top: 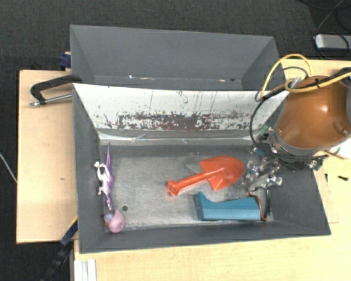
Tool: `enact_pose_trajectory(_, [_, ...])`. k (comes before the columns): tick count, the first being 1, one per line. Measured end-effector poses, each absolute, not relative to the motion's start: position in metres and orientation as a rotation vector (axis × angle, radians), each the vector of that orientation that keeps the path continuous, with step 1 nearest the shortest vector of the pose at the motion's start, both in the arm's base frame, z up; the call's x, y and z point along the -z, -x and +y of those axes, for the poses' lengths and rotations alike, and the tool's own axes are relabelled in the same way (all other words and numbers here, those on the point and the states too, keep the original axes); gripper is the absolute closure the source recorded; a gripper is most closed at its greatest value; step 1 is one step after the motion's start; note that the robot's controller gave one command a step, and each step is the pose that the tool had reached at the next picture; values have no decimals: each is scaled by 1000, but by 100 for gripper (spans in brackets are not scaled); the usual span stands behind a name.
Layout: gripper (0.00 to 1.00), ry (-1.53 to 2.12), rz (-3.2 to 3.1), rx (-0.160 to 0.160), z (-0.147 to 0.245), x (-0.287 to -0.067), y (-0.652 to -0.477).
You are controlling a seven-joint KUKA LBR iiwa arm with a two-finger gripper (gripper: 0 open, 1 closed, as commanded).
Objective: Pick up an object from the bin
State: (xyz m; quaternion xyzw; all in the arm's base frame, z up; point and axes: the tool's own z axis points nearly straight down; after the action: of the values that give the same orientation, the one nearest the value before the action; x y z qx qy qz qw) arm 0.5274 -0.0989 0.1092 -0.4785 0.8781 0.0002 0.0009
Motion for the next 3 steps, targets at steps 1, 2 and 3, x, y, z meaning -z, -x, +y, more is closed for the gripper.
enact_pose_trajectory(1, [100,1628,2682,1,-116,-212,-521])
enact_pose_trajectory(2, [0,1629,2681,0,-116,-212,-520])
enact_pose_trajectory(3, [0,1628,2682,0,-116,-212,-520])
